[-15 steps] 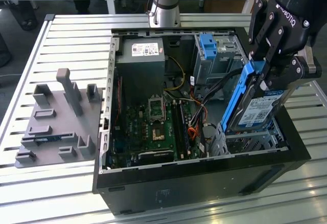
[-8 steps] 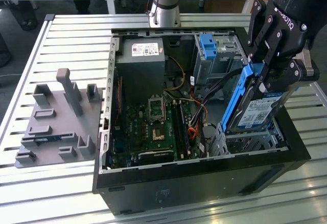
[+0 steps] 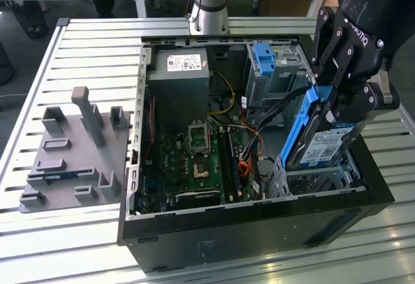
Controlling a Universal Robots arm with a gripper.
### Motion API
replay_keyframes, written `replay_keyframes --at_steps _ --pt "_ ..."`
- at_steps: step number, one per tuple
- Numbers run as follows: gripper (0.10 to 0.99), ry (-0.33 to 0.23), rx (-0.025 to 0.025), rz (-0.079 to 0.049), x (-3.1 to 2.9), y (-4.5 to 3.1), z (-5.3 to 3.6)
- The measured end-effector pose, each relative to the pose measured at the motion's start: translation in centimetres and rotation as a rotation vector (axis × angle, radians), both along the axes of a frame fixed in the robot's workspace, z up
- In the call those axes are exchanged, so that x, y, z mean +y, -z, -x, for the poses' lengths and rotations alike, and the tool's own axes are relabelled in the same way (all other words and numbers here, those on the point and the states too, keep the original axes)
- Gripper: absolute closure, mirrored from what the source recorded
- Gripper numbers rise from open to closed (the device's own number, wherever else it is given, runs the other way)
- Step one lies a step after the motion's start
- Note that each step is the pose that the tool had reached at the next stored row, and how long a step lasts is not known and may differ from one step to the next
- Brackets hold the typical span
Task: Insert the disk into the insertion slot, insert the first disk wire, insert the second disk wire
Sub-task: 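Insert the disk into the insertion slot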
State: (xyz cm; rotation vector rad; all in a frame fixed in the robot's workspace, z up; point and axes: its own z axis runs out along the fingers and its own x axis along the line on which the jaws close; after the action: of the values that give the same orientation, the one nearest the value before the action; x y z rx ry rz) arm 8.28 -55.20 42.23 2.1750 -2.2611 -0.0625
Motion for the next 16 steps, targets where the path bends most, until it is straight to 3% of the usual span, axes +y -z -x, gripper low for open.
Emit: replay_keyframes --at_steps 16 --pt "0.722 0.0 0.0052 0.0 0.0 1.11 0.0"
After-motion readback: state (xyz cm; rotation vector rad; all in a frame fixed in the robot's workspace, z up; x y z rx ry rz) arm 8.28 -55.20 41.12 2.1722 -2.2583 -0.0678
